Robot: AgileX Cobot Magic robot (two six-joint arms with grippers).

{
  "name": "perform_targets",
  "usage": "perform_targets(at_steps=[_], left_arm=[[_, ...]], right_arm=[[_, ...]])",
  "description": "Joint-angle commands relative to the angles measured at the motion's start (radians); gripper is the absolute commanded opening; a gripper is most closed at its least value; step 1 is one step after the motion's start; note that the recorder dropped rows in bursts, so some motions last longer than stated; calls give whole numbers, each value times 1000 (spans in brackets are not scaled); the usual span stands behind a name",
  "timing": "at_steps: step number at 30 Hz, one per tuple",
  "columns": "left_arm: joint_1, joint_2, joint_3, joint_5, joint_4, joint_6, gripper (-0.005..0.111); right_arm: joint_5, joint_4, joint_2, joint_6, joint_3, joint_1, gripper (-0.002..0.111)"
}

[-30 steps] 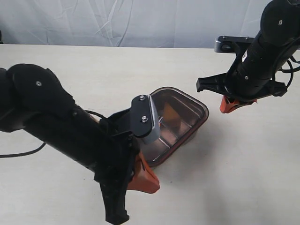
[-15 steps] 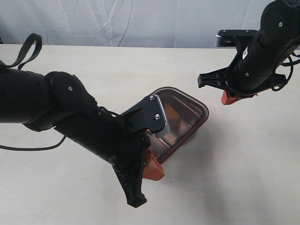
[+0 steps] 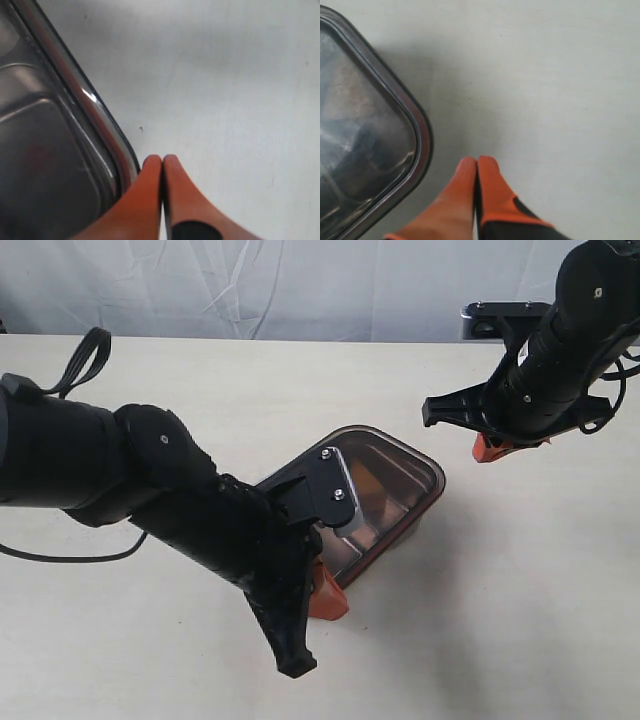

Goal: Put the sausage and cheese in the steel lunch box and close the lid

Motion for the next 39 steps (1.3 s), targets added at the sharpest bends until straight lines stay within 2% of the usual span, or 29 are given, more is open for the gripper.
perform_targets(at_steps=[1,6,13,16,39], left_arm=[[5,3,-4,-16,13,-1,0],[5,3,-4,-37,24,-33,0],[5,3,-4,-37,240,-218,0],[5,3,-4,-37,287,-262,0],[5,-47,-4,-7,263,-270,0]], right_arm=[[-5,-10,-10,0,-4,2,-1],[1,-10,-10,0,-4,2,-1],[3,-20,-10,0,-4,2,-1],[3,-20,-10,0,-4,2,-1],[13,-24,-10,0,-4,2,-1]])
